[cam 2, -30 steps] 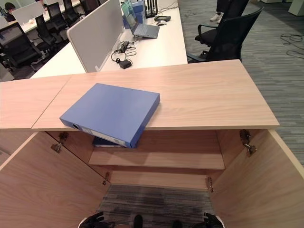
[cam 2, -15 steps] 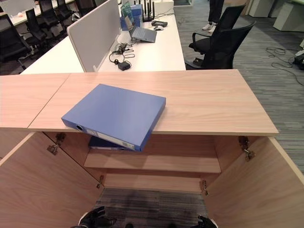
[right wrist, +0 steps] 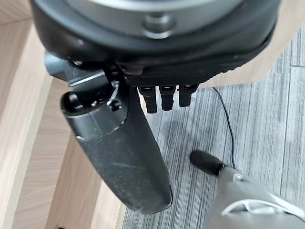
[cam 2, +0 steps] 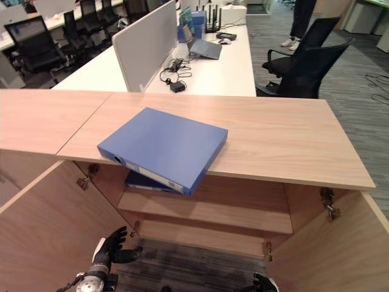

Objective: Put the empty folder in the office cabinet

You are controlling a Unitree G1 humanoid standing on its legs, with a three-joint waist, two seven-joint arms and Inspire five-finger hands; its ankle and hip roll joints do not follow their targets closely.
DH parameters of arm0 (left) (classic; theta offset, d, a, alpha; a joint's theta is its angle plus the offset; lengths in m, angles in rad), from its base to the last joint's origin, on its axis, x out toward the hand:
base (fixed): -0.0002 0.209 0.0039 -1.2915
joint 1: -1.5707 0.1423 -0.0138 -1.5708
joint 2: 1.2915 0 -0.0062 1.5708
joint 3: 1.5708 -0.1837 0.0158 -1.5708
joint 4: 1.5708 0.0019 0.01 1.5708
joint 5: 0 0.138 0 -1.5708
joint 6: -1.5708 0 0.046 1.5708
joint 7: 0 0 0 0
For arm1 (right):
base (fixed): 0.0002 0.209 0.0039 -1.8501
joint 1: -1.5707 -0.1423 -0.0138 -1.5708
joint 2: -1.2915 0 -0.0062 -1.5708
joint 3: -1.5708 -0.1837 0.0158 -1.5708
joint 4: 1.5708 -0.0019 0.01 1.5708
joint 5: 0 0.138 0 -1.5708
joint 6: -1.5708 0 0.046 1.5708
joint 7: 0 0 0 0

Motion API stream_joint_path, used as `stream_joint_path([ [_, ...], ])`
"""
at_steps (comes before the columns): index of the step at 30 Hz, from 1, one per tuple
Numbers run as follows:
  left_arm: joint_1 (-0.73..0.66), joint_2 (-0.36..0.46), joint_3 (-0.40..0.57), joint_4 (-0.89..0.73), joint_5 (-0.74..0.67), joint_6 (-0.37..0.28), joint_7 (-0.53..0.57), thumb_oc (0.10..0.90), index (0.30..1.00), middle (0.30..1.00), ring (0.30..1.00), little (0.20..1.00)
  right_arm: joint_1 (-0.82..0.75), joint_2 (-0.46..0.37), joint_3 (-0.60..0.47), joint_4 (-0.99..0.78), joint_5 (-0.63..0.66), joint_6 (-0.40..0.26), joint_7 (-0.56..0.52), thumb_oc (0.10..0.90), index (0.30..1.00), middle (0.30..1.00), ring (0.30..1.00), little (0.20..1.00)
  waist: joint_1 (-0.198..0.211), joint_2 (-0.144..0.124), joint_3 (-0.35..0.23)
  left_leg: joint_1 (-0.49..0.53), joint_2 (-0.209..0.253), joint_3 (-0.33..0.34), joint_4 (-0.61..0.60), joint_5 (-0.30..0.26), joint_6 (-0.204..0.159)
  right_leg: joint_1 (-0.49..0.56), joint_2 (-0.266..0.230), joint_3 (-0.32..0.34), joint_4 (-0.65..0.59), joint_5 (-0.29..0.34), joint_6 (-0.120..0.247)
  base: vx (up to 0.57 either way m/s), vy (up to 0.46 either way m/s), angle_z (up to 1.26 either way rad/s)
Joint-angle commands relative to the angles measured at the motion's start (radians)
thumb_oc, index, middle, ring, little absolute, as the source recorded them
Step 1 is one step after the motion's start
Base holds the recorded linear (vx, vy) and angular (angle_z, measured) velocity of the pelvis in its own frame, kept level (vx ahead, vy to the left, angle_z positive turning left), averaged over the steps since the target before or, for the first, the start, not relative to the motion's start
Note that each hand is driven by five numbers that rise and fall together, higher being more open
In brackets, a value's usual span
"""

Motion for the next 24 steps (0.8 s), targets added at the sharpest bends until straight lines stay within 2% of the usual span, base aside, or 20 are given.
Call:
stream_joint_path([
  [1, -0.073, 0.102, 0.051, -0.067, 0.187, -0.084, 0.223, 0.800, 0.900, 0.900, 0.900, 0.900, -0.063, 0.009, -0.003, -0.001, 0.021, -0.089, -0.065, 0.800, 0.900, 0.900, 0.900, 0.900, 0.031, -0.060, 0.027, 0.016, -0.019, -0.026, 0.006, -0.076, -0.022, 0.044, -0.022, 0.028, 0.008, -0.152, 0.054, 0.03, -0.025, 0.19],
  [8, -0.024, 0.135, 0.061, -0.107, 0.360, -0.046, 0.348, 0.800, 0.900, 0.900, 0.900, 0.900, -0.062, 0.024, 0.010, 0.009, 0.024, -0.101, -0.092, 0.800, 0.900, 0.900, 0.900, 0.900, 0.045, -0.059, 0.028, 0.020, -0.019, -0.038, 0.005, -0.077, -0.025, 0.051, -0.022, 0.023, 0.008, -0.156, 0.055, 0.01, -0.009, 0.06],
  [17, 0.007, 0.228, 0.131, -0.229, 0.606, 0.022, 0.519, 0.800, 0.900, 0.900, 0.900, 0.900, -0.063, 0.012, 0.029, 0.009, 0.016, -0.103, -0.088, 0.800, 0.900, 0.900, 0.900, 0.900, 0.068, -0.042, 0.030, 0.016, -0.025, -0.062, 0.030, -0.087, -0.031, 0.062, -0.017, 0.017, 0.008, -0.167, 0.051, 0.02, -0.019, 0.07],
  [24, -0.002, 0.372, 0.176, -0.481, 0.764, 0.001, 0.497, 0.800, 0.900, 0.900, 0.900, 0.900, -0.057, -0.008, 0.053, -0.015, 0.007, -0.106, -0.063, 0.800, 0.900, 0.900, 0.900, 0.900, 0.061, -0.023, 0.036, 0.003, -0.021, -0.071, 0.048, -0.091, -0.037, 0.062, -0.011, 0.008, 0.008, -0.175, 0.046, 0.00, -0.028, 0.05],
])
